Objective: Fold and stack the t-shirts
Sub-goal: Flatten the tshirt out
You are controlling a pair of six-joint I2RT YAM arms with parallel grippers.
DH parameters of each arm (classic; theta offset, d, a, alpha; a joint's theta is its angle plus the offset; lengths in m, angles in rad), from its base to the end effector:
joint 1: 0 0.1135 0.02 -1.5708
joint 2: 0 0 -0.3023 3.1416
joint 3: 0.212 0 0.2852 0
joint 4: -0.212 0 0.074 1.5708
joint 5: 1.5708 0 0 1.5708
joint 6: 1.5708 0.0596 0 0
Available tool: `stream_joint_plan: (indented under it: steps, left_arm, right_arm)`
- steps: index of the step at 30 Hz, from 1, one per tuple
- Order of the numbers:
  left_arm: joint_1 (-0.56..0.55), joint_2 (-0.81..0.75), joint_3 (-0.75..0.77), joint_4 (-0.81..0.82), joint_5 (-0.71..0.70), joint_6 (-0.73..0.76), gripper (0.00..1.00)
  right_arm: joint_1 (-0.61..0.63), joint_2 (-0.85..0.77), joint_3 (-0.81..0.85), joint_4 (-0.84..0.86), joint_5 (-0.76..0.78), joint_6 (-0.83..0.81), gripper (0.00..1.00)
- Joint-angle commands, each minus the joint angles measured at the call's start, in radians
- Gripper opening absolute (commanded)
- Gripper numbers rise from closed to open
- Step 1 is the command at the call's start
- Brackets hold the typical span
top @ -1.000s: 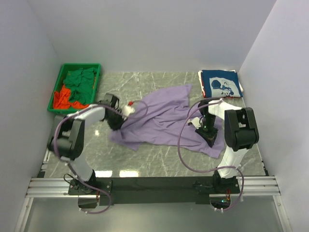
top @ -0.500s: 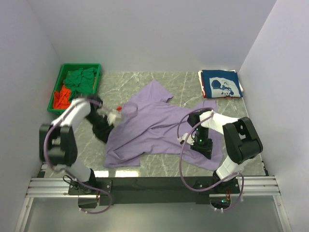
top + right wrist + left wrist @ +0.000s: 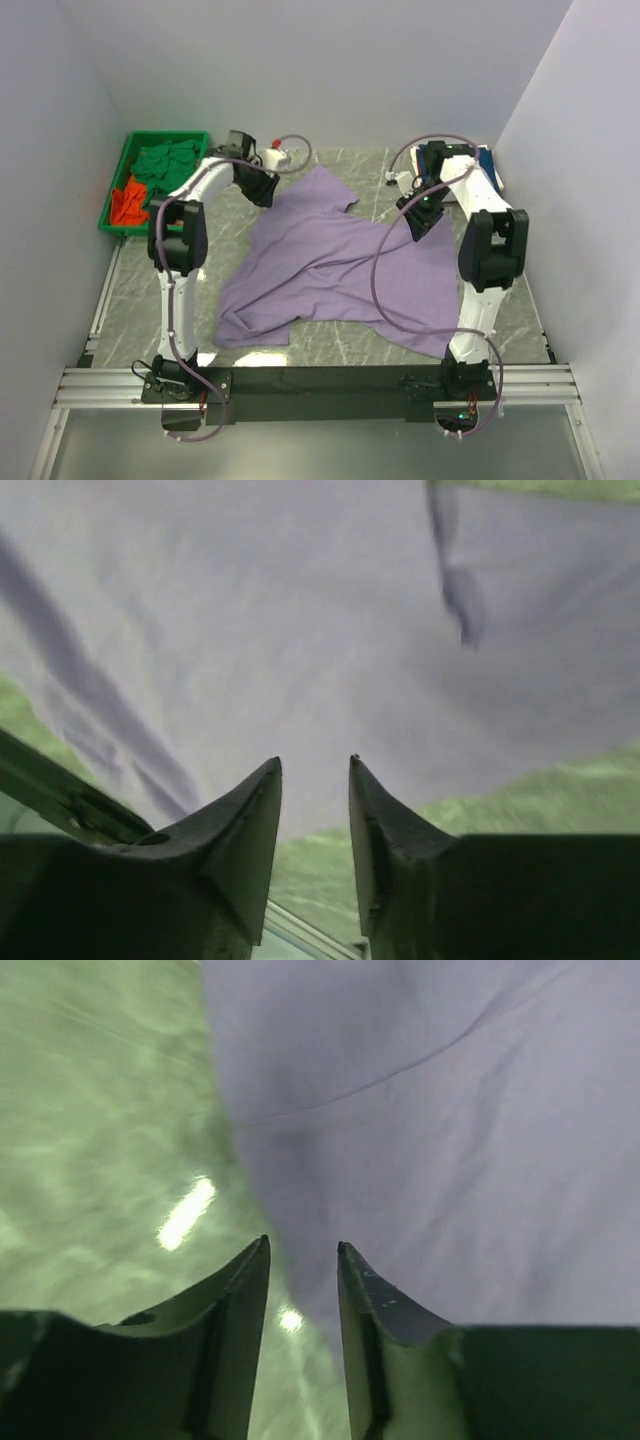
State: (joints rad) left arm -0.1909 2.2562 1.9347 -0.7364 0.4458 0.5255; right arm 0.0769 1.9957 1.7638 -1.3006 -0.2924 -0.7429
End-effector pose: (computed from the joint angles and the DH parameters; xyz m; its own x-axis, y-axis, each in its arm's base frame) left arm 0.5425 -0.1310 0.2050 -0.5500 0.5673 -0.6130 0.7570 0.6487 -0.0789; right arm 0.4322 0.0505 0.2523 -0.6766 -0.7018 -0.2230 -0.7362 0.6506 0.1862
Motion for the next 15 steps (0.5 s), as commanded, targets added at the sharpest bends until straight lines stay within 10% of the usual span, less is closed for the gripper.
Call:
stream_joint_plan:
  steps: [1,15]
  left_arm:
    - [-0.019,0.013,-0.037,0.055,-0.059,-0.044,0.38]
    - [0.051,-0.470,-0.860,0.066,-0.249,0.140,0.11]
  right_arm:
    - [0.012,0.115,0.054,0.000,0.030,0.134,0.38]
    - [0.141,0.017,-0.327,0.158,0.076,0.120,0.29]
